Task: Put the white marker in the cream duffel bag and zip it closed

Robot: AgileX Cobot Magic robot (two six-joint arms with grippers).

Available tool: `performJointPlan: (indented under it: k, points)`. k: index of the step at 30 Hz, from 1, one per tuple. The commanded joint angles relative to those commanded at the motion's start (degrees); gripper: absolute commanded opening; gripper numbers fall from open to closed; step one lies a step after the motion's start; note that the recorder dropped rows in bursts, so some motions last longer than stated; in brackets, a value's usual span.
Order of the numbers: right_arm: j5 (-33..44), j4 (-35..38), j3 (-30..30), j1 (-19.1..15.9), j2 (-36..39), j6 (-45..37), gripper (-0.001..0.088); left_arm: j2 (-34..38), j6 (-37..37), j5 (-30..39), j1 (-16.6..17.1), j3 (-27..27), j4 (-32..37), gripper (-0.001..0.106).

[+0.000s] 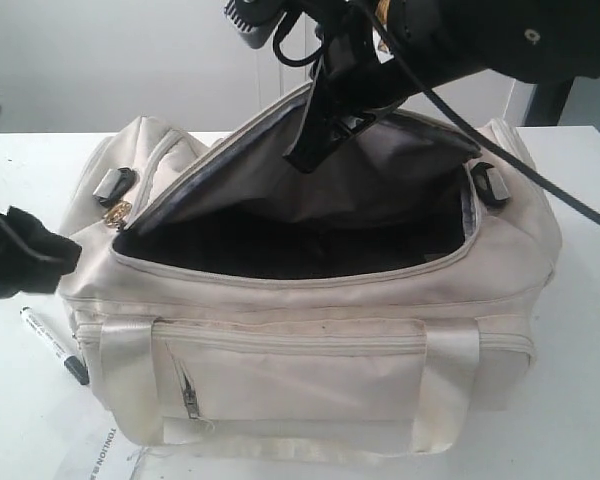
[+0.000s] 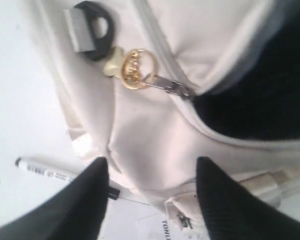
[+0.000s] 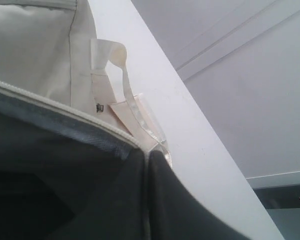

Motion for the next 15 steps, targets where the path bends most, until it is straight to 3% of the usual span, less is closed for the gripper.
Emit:
performJointPlan:
  k: [4,7,11,15]
  points:
    - [0.0,0.0,0.0,0.0,0.0,0.0,0.0,1.32,-3.8,3.42,0.01,0.11,0.0,0.069]
    - [-0.31,0.01,0.0,0.0,0.0,0.0,0.0,2.54,-8.71,1.08,0.01,1.54,-1.09,0.07]
    - [-0.31,0.01,0.0,0.0,0.0,0.0,0.0,5.05,-9.3,-2.34,0.01,3.49,-6.34,0.07]
    - [-0.38,0.01,0.0,0.0,0.0,0.0,0.0,7.54,-9.3,-4.06,0.01,3.72,-6.47,0.068]
